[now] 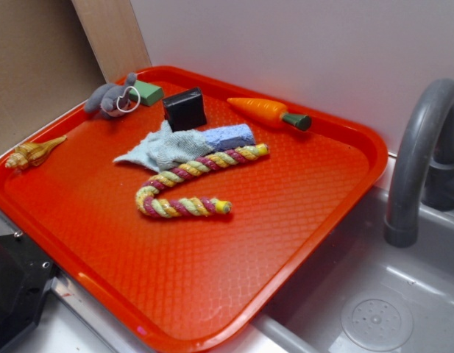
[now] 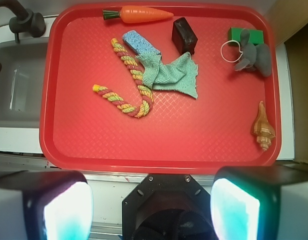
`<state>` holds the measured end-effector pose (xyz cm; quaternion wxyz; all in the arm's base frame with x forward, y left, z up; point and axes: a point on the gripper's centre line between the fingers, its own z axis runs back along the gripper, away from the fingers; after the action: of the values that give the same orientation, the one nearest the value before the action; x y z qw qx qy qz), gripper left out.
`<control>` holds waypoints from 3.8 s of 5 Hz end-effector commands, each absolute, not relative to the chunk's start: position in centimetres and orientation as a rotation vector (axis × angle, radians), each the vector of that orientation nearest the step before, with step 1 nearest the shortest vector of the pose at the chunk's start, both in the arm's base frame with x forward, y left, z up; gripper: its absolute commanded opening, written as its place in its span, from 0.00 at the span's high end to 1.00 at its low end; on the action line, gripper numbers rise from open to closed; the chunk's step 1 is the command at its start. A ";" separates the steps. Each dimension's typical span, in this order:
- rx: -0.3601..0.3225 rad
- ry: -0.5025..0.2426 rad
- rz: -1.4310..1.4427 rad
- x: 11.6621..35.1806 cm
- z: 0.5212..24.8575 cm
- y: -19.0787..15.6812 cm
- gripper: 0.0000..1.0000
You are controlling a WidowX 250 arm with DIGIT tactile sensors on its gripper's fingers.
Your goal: Grab the black box.
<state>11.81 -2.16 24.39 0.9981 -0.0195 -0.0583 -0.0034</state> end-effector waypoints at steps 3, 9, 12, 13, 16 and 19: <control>-0.061 -0.116 -0.243 19.0 20.9 3.3 0.00; 0.142 -0.163 -0.324 32.6 6.5 3.7 0.00; 0.041 -0.100 -0.201 34.4 5.8 3.6 1.00; 0.027 -0.125 -0.189 32.2 10.8 3.0 1.00; -0.089 -0.343 -0.110 20.5 25.3 0.8 1.00; -0.030 -0.232 -0.047 22.1 37.8 -0.3 1.00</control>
<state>22.44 -0.14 36.45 0.9957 -0.0204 -0.0866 -0.0240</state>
